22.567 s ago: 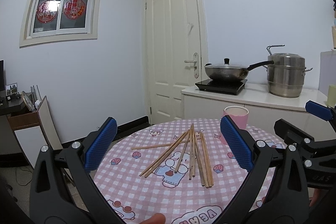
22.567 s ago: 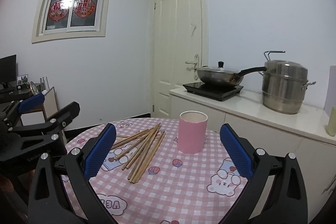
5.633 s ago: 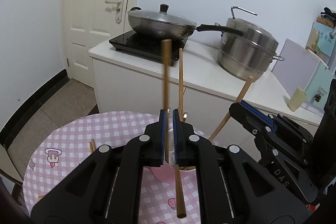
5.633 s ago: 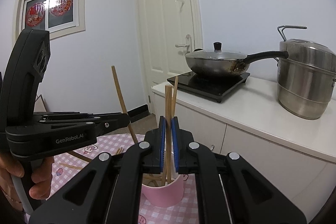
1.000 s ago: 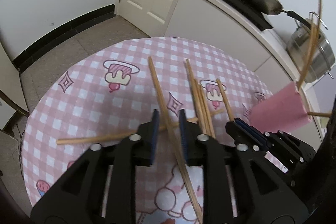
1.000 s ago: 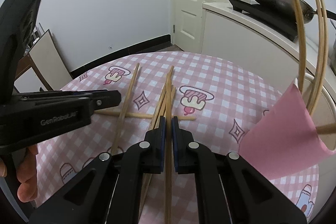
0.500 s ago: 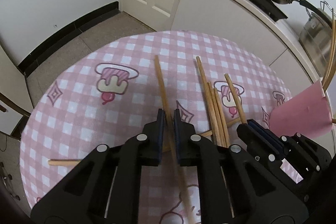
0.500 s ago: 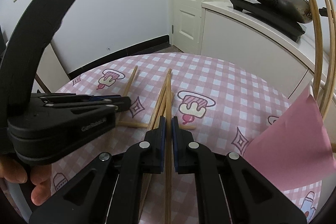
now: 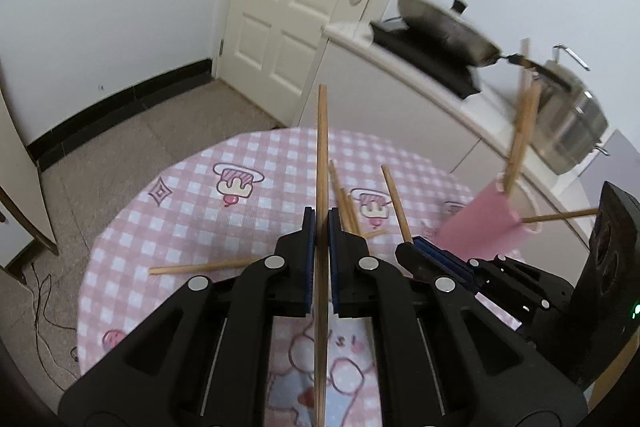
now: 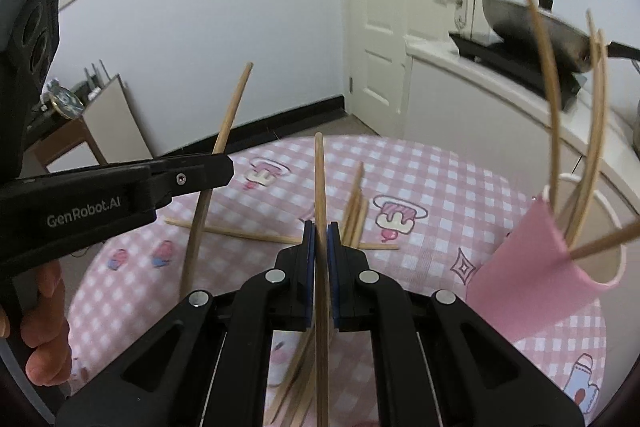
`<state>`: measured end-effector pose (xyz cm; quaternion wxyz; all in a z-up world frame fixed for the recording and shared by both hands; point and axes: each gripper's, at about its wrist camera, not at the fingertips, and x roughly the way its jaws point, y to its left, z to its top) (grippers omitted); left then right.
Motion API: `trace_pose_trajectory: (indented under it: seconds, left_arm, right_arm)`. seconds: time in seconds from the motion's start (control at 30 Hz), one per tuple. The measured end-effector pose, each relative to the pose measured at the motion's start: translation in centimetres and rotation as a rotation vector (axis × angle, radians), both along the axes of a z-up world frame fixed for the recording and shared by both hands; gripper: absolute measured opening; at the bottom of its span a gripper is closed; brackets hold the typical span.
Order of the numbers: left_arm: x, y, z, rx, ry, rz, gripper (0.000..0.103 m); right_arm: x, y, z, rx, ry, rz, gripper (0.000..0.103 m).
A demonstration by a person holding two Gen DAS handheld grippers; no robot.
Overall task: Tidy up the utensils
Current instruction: 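Lift both held chopsticks and carry them over the pink cup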
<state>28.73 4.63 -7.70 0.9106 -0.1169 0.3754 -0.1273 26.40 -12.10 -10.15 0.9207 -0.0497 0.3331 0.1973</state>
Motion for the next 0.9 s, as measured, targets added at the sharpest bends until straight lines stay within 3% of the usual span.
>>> trace_pose_trajectory:
  seconds: [0.5,0.9]
  left_arm:
    - [-7.3,-2.3,7.5,-0.027,-0.183,-0.076,0.007]
    - [-8.5,-5.4,11.5,-0.068,-0.289,-0.12,0.006]
  right_arm:
    - [-7.1,-3.9,7.8,0.074,-0.181,0.037,0.005]
    - [-10.6,-10.5,13.7,0.102,-0.329,-0.028,0.005]
